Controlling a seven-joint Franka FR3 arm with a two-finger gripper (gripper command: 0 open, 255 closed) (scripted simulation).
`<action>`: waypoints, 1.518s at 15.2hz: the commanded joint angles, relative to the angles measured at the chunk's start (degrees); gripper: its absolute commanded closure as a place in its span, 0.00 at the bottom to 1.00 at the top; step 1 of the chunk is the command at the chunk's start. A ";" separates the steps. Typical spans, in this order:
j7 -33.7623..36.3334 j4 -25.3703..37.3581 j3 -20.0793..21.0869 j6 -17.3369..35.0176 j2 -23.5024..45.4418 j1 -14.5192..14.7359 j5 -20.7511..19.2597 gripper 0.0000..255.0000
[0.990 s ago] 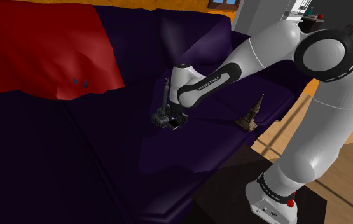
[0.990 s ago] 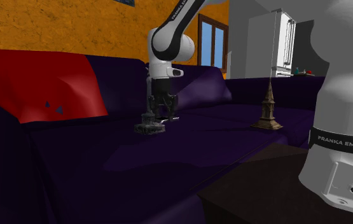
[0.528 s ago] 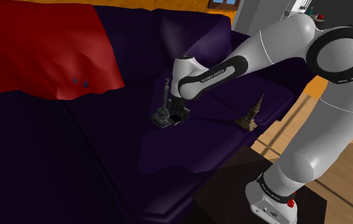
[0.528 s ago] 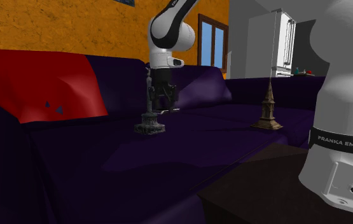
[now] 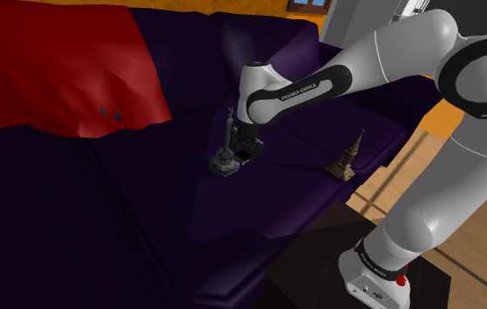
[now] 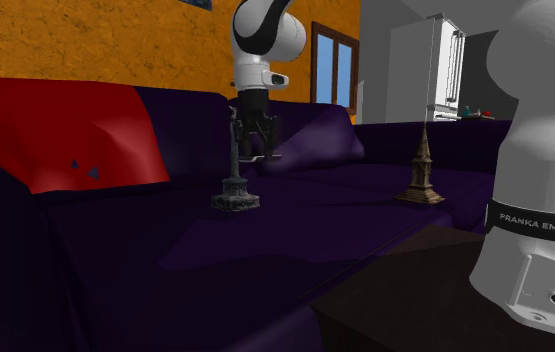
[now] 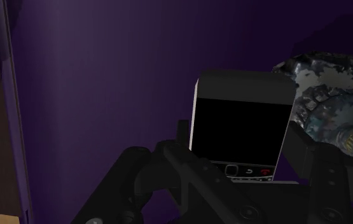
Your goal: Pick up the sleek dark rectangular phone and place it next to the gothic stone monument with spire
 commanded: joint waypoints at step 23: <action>-3.42 10.11 -0.01 -17.69 -8.31 -0.48 4.21 1.00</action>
